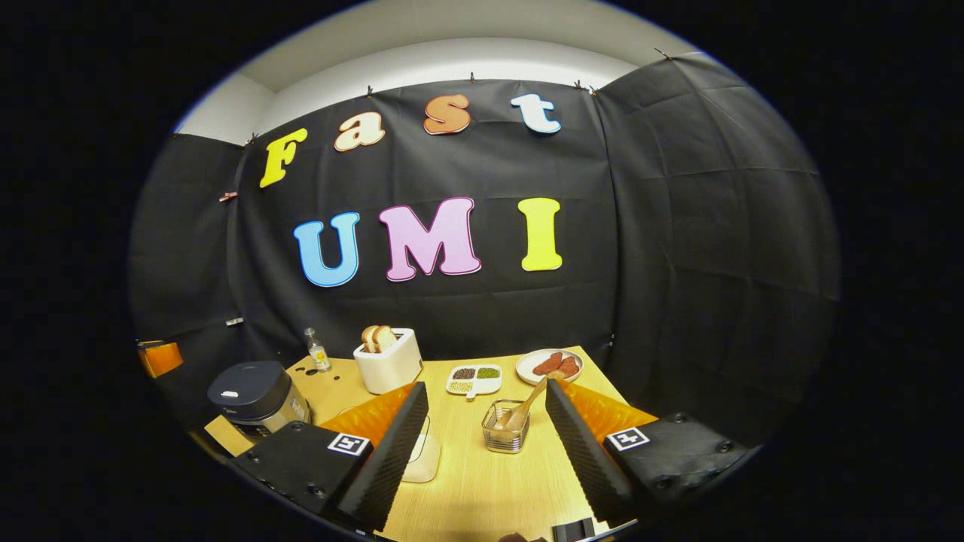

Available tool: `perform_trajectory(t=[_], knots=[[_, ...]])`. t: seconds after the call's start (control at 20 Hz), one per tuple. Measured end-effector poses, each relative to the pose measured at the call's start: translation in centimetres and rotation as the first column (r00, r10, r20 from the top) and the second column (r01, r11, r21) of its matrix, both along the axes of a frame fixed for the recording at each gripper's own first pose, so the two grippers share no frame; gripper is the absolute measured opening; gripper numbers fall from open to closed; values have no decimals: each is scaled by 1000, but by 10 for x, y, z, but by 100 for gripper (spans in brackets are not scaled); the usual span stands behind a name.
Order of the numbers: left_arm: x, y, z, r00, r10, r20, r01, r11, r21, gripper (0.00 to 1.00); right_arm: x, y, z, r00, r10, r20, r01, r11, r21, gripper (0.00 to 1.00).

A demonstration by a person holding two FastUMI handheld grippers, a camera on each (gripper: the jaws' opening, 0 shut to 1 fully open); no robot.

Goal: Close the left gripper, press the button to open the rice cooker; take a wooden spoon from the chopstick holder with the right hand, scoop a spoonful of rice and pour it into the rice cooker, then put the wooden spoon back into the chopstick holder.

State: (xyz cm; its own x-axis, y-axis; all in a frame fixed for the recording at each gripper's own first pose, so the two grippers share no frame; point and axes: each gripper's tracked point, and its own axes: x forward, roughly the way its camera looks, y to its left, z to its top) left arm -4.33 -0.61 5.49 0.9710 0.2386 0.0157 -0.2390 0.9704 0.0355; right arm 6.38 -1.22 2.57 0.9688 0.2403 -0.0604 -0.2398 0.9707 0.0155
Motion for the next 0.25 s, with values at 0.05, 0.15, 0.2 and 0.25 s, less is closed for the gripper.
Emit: perform_trajectory(t=[0.05,0.15,0.2,0.25], knots=[[-3,1,0,1000,1,-1,-1,1000,7,95,-2,1,1,1000,-3,5,3,1000,2,98],[-5,7,1,1000,0,-1,0,1000,14,95,-4,7,-1,1000,-9,11,9,1000,-9,98],[-6,9,1,1000,-2,-6,3,1000,10,95,-6,10,0,1000,-11,12,12,1000,-21,98],[-8,12,-1,1000,-3,-9,3,1000,8,95,-8,15,0,1000,-8,17,9,1000,-30,98]])
